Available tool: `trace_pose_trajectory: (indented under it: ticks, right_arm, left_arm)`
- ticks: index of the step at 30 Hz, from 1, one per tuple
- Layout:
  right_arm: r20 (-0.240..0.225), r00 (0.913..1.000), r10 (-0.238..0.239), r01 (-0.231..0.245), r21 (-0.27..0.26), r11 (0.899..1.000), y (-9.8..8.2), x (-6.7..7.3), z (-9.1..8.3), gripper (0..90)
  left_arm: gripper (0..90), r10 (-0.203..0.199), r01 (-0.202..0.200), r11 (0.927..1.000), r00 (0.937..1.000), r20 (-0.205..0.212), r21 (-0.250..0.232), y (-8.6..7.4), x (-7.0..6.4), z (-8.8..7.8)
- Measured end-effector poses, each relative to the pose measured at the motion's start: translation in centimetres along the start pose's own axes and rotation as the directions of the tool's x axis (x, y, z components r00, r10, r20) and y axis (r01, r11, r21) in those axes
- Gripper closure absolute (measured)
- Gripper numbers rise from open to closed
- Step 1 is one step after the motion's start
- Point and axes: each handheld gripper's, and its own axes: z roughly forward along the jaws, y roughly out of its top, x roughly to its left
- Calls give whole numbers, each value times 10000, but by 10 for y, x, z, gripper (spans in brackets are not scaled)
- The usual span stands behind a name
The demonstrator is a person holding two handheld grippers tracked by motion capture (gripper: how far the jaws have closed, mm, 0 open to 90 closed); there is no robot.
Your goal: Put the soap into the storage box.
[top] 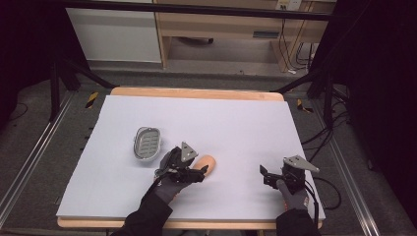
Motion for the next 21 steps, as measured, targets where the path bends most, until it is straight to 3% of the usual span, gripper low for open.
trace_pose_trajectory:
  ticks: [21]
  right_arm:
    - [-77,9999,-72,73,37,10000,0,1,1,43]
  left_arm:
    - [220,162,-161,9965,9999,1,815,-3,-4,30]
